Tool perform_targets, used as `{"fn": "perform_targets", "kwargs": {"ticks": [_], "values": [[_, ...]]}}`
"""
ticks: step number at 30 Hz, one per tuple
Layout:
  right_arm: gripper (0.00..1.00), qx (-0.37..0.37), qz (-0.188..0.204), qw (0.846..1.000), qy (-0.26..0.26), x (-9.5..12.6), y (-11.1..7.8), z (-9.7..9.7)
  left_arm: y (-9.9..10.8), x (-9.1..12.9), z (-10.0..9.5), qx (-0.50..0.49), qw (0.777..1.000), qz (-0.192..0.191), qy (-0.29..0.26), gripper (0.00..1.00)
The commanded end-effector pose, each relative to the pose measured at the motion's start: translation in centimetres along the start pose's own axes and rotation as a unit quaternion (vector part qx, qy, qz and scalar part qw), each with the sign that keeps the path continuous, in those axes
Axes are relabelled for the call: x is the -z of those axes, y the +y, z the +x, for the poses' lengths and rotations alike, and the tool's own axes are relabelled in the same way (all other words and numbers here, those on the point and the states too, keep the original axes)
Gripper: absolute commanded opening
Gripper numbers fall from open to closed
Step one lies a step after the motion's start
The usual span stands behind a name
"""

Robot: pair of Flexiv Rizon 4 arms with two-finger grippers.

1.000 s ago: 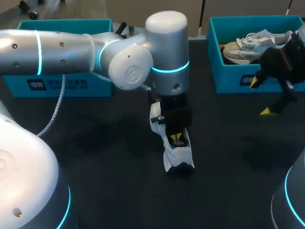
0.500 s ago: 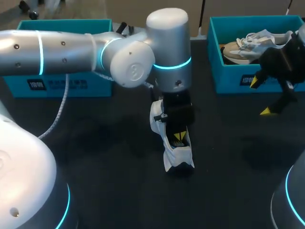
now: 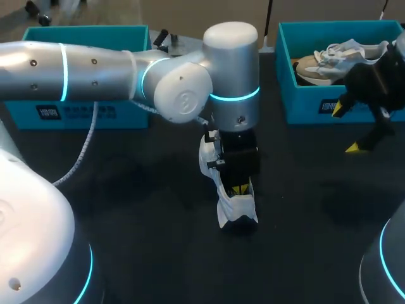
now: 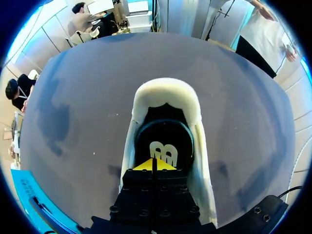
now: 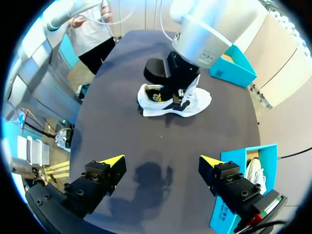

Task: Take the shoe out of the shoebox, open the shoe tongue, remove and reinsert the insole, then place the shoe into the shoebox

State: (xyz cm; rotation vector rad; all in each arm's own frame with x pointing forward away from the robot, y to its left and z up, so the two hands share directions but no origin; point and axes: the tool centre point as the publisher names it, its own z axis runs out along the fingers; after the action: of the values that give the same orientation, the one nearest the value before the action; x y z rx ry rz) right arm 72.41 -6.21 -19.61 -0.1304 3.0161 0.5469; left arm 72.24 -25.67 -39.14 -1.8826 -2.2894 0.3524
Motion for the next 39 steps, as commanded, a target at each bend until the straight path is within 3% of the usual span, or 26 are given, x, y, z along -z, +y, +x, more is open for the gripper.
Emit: {"fn": "perform_targets", "kwargs": {"ticks": [1,5,9,17,22,25,39], "values": [[1.0,0.0,0.001,1.0,0.0,-0.1,0.0,0.0,0.3,0.3,-0.1,0.001,1.0,0.001,0.004,0.0],[1.0,0.0,0.001,1.0,0.0,-0.1,0.0,0.0,-0.3,2.4,0.0,-0.009,1.0,0.013,-0.011,0.0],[1.0,0.0,0.001,1.0,0.0,-0.1,0.0,0.0,-1.1,2.9,-0.2,-0.024,0.999,0.034,-0.017,0.0],[1.0,0.0,0.001,1.0,0.0,-0.1,0.0,0.0,-2.8,1.2,-0.3,-0.038,0.998,0.04,-0.01,0.0],[1.0,0.0,0.001,1.0,0.0,-0.1,0.0,0.0,-3.4,-0.1,0.1,-0.047,0.999,0.022,-0.003,0.0],[1.0,0.0,0.001,1.0,0.0,-0.1,0.0,0.0,-3.5,-0.7,0.3,-0.045,0.999,0.003,0.0,0.0],[1.0,0.0,0.001,1.0,0.0,-0.1,0.0,0.0,-2.6,-3.5,0.8,-0.027,1.0,-0.015,-0.004,0.0]]}}
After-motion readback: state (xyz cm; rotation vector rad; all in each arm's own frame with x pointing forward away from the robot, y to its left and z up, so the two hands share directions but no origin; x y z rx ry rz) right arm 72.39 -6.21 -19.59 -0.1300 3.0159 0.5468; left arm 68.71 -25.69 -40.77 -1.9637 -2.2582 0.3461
